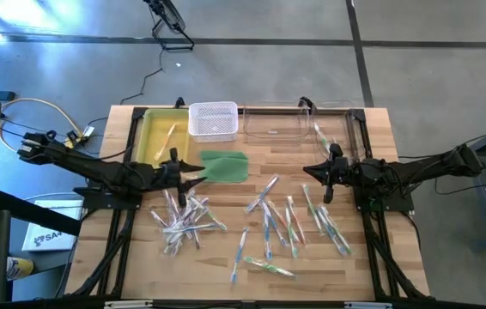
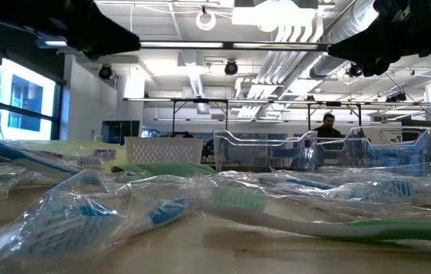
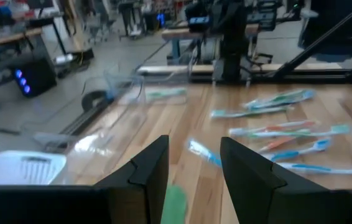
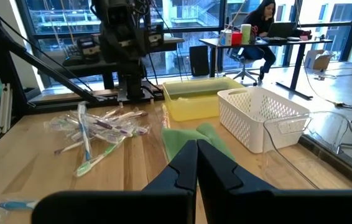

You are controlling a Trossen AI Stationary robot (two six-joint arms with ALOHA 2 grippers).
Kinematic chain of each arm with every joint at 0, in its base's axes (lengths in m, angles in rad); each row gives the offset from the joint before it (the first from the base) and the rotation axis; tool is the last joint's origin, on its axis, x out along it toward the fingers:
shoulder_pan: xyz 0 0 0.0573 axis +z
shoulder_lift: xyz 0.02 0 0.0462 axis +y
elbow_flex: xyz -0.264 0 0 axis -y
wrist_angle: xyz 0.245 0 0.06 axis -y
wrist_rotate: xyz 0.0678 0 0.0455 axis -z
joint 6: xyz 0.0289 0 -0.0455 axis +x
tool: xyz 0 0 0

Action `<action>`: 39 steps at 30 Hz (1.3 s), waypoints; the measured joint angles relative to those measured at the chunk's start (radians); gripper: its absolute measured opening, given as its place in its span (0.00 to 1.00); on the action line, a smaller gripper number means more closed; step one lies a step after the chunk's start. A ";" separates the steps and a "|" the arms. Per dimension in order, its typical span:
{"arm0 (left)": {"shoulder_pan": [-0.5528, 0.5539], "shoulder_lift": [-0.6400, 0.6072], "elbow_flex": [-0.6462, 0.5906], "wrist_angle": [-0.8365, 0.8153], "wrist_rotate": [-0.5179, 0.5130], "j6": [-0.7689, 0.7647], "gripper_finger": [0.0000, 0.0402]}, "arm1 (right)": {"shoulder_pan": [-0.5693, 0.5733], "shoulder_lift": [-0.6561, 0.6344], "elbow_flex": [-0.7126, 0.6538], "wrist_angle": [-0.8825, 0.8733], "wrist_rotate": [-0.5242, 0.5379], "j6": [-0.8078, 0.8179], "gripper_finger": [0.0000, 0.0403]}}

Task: Pick & Place Toothbrushes
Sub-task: Put the blue toothbrush into the white bin

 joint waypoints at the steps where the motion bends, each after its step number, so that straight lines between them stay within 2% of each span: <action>1: 0.000 0.007 0.000 0.017 0.001 0.013 0.35 | 0.000 0.000 0.000 0.000 0.000 0.000 0.01; 10: 0.000 0.091 0.002 0.106 0.008 0.018 0.35 | 0.000 0.000 0.000 0.000 0.000 0.000 0.01; 16: 0.000 0.185 0.101 0.083 0.012 0.059 0.35 | 0.000 0.000 0.000 0.011 0.000 -0.001 0.01; 20: 0.000 0.264 0.228 -0.059 0.016 0.069 0.35 | 0.000 0.000 0.000 0.016 0.000 -0.001 0.01; 27: 0.001 0.430 0.483 -0.394 0.002 -0.009 0.35 | 0.000 0.000 0.000 0.016 0.000 -0.001 0.01; 33: 0.001 0.559 0.629 -0.494 0.004 -0.010 0.35 | 0.000 0.000 0.000 0.017 0.000 -0.001 0.01; 39: 0.001 0.647 0.688 -0.530 0.005 -0.044 0.35 | 0.000 0.000 0.000 0.019 0.000 -0.001 0.01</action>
